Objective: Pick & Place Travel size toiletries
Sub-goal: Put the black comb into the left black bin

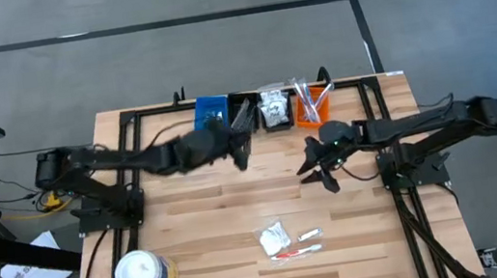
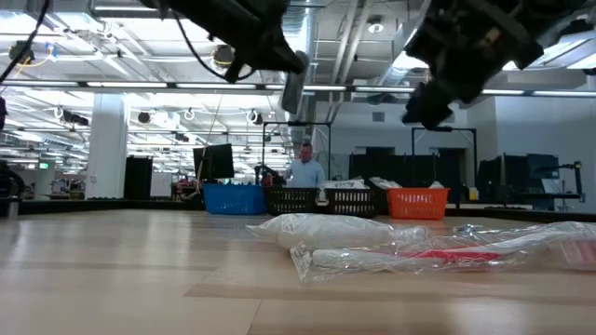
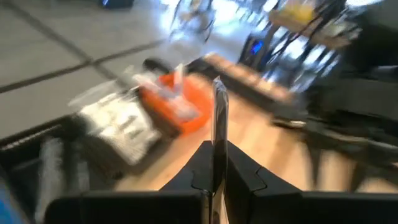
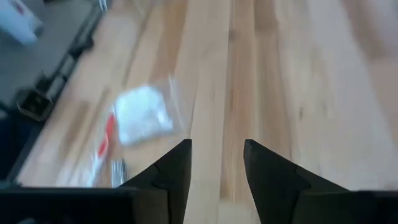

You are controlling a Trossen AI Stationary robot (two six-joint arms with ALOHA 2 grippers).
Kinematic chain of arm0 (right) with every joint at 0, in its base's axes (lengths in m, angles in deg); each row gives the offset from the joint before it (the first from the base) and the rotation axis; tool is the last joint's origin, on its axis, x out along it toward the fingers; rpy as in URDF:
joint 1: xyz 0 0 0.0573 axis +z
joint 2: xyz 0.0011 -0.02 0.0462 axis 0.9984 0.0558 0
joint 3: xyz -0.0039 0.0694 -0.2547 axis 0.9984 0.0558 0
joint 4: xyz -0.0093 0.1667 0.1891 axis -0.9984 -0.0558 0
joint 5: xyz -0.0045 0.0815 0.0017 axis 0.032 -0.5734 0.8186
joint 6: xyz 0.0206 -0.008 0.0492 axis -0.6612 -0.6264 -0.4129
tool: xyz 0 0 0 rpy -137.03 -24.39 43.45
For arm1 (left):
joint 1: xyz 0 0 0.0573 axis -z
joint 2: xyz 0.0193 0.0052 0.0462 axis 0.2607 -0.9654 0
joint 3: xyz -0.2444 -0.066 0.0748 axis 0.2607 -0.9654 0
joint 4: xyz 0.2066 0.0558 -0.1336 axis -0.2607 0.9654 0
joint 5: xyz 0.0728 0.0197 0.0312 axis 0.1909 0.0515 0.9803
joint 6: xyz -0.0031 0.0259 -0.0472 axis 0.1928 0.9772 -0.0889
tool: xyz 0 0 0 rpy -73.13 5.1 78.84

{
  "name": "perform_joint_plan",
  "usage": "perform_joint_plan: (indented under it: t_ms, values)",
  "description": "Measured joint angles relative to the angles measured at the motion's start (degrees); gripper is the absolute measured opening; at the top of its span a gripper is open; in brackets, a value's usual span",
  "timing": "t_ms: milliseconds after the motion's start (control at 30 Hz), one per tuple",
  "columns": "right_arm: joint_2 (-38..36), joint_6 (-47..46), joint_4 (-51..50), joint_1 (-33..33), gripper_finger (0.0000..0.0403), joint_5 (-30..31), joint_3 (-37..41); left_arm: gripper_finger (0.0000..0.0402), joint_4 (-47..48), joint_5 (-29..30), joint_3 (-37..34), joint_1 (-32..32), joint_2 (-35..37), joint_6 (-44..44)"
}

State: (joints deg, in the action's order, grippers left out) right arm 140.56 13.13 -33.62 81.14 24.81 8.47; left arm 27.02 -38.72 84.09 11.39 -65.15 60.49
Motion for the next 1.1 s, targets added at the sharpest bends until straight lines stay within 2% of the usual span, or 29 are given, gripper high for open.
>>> perform_joint_plan:
  t_ms: [133, 267, 500, 667, 1100]
  values:
    - [2.6, 0.2, -3.6, 0.1, 0.0131, 1.1, 0.0, 0.0006, 8.6, -7.2, 10.2, -7.8, -6.6, 1.8]
    - [4.0, 0.5, -3.1, 0.9, 0.0119, 4.4, 0.0, 0.0006, 17.4, -13.3, 21.5, -15.2, -15.2, 3.4]
    - [3.1, 1.7, -1.6, 3.5, 0.0104, 5.2, -0.1, 0.0006, 35.5, -16.8, 37.8, -23.1, -29.8, 8.0]
    - [3.2, 3.0, -1.7, 5.6, 0.0102, 5.3, 0.0, 0.0006, 38.3, -21.4, 41.0, -26.2, -34.7, 12.0]
    - [3.2, 3.0, 0.1, 6.3, 0.0102, 5.8, 0.0, 0.0006, 38.4, -20.5, 41.0, -29.3, -35.7, 15.2]
